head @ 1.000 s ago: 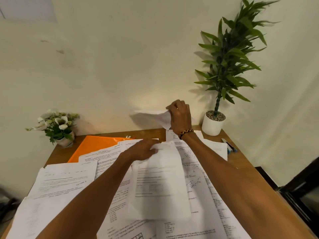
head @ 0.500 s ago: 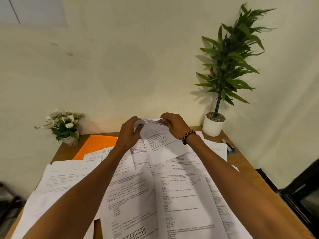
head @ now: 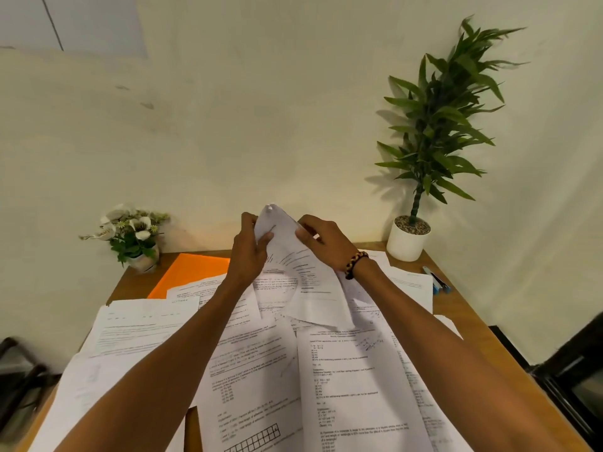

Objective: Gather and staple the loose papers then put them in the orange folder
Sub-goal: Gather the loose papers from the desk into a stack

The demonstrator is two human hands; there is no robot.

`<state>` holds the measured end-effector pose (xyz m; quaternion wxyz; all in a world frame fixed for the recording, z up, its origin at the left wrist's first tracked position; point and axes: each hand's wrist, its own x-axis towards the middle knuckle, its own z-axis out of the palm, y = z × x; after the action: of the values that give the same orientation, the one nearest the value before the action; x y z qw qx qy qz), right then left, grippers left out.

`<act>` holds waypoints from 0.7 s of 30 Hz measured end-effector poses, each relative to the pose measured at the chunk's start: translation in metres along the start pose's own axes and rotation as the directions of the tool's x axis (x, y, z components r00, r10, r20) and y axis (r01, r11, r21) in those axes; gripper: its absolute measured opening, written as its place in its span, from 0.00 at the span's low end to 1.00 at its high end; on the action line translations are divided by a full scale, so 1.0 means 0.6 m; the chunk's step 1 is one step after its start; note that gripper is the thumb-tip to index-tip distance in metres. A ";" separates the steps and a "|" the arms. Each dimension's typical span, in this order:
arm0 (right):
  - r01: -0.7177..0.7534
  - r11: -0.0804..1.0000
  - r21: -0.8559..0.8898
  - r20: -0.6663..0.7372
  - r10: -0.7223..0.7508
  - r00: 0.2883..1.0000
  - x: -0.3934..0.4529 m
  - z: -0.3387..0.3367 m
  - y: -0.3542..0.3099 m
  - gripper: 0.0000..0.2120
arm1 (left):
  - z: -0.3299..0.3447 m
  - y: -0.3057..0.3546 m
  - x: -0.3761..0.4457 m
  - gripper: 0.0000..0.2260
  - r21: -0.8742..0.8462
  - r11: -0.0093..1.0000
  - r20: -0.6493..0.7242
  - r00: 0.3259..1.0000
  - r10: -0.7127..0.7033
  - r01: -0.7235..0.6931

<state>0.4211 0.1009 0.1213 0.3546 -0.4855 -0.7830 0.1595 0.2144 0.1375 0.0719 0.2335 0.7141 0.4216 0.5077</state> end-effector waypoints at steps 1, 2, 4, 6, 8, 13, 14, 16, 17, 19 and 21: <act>-0.016 1.000 -0.021 0.012 0.016 1.000 0.000 0.001 -0.002 0.22 | -0.002 0.006 0.001 0.14 -0.036 0.999 -0.020 1.000 -0.014 0.013; -0.036 0.997 -0.063 0.019 0.037 0.999 0.001 0.002 0.001 0.22 | -0.004 0.011 0.003 0.15 -0.065 0.998 -0.039 0.999 -0.023 0.021; -0.076 0.980 -0.186 0.037 0.084 0.996 0.001 0.000 0.008 0.22 | -0.011 0.015 0.005 0.16 -0.071 0.997 -0.076 0.997 -0.025 0.019; -0.108 0.963 -0.246 0.065 0.128 0.990 0.003 0.001 0.020 0.14 | -0.018 0.004 0.011 0.13 0.041 0.999 -0.098 0.995 0.002 0.002; -0.144 0.961 -0.235 0.054 0.160 0.986 0.006 -0.002 0.023 0.09 | -0.025 -0.004 0.018 0.17 0.165 0.986 -0.073 0.997 0.024 -0.011; -0.094 0.995 -0.045 0.031 0.096 0.995 0.014 -0.032 0.001 0.06 | -0.055 0.033 0.046 0.19 0.200 0.968 0.023 0.989 0.147 -0.148; -0.081 0.997 -0.004 0.046 0.081 0.996 0.014 -0.041 -0.002 0.07 | -0.061 0.042 0.052 0.17 0.239 0.956 0.036 0.986 0.165 -0.169; -0.084 0.991 0.103 0.096 0.074 0.993 0.009 -0.049 -0.001 0.13 | -0.073 0.055 0.064 0.16 0.293 0.944 0.071 0.988 0.139 -0.154; -0.109 0.980 0.168 0.132 0.088 0.987 0.002 -0.051 0.000 0.15 | -0.078 0.058 0.070 0.15 0.292 0.947 0.109 0.988 0.109 -0.137; -0.166 0.936 0.310 0.201 0.106 0.974 -0.013 -0.049 0.003 0.18 | -0.084 0.062 0.075 0.15 0.286 0.950 0.222 0.973 0.061 -0.125; -0.211 0.884 0.417 0.243 0.115 0.963 -0.031 -0.044 0.005 0.22 | -0.085 0.057 0.072 0.13 0.300 0.944 0.303 0.952 0.044 -0.140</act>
<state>0.4470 0.0839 0.1306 0.3549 -0.4376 -0.7161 0.4119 0.1855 0.1507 0.1402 0.1509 0.8286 0.4245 0.3323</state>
